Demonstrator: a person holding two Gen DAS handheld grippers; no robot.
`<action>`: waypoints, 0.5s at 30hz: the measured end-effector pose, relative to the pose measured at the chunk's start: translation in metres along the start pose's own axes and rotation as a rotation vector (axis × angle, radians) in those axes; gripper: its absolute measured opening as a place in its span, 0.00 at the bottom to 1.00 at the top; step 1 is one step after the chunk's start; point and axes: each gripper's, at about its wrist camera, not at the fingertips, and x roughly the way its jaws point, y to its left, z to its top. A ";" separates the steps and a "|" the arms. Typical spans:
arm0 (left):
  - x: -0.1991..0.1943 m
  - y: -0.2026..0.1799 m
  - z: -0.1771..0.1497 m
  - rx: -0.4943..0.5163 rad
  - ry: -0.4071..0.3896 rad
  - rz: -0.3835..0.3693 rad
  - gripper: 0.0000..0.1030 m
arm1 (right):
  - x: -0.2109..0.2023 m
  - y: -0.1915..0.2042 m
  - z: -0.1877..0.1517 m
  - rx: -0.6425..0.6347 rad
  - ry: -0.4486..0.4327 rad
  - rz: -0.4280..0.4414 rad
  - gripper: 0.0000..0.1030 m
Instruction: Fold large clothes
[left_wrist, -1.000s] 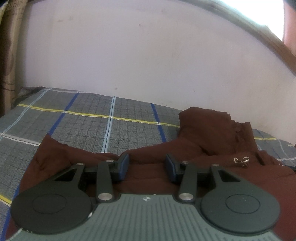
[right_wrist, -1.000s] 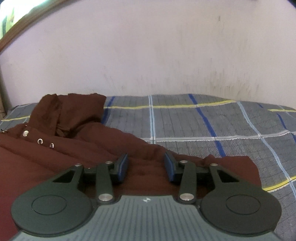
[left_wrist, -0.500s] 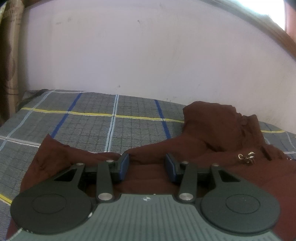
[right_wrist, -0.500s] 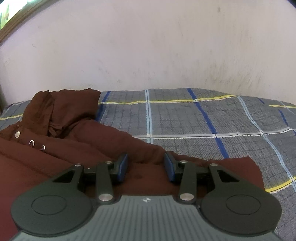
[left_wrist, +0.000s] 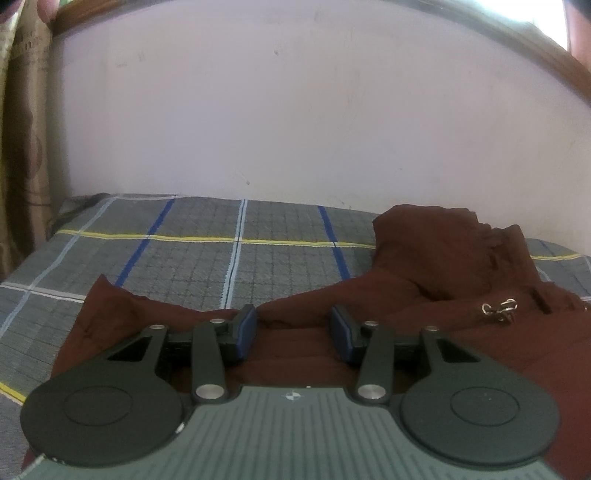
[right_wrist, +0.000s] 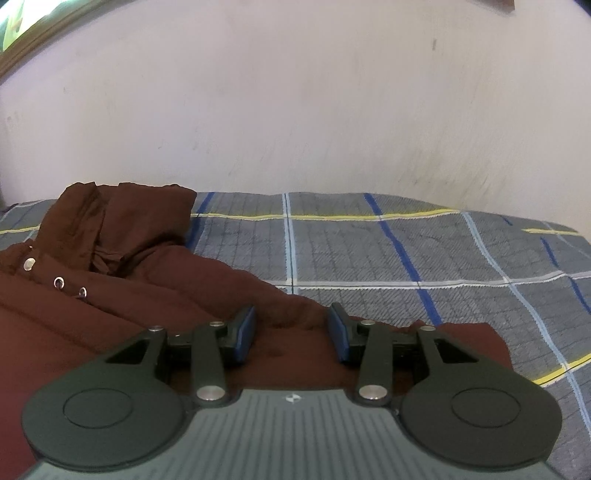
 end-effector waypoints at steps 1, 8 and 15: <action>0.000 0.000 0.000 0.001 -0.002 0.002 0.48 | 0.000 0.000 0.000 -0.002 -0.002 -0.003 0.41; -0.001 -0.002 0.001 0.005 -0.013 0.010 0.48 | -0.002 0.003 -0.001 -0.018 -0.019 -0.026 0.42; -0.003 -0.001 0.000 0.008 -0.023 0.009 0.49 | -0.003 0.006 -0.003 -0.027 -0.036 -0.077 0.53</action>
